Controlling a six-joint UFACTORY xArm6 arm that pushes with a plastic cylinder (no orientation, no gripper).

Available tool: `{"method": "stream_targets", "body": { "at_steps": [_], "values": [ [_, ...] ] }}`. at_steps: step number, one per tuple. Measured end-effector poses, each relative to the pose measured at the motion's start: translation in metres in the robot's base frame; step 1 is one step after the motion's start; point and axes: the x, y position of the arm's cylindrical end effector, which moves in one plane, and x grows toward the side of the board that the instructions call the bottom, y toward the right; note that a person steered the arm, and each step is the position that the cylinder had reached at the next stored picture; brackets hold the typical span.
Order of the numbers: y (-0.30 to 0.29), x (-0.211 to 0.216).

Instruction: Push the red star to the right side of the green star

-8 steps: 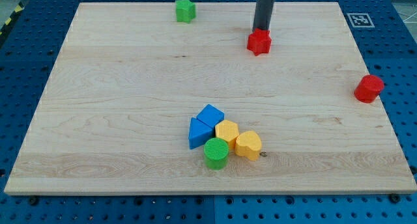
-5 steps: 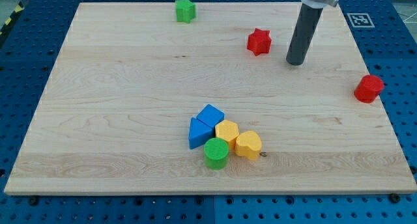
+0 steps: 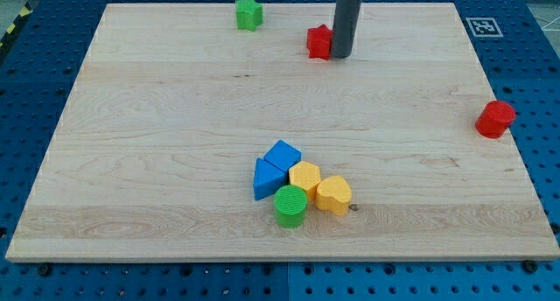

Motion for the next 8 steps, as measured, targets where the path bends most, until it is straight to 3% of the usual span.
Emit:
{"method": "stream_targets", "body": {
  "at_steps": [5, 8],
  "values": [
    [-0.043, -0.002],
    [-0.067, -0.047]
  ]
}}
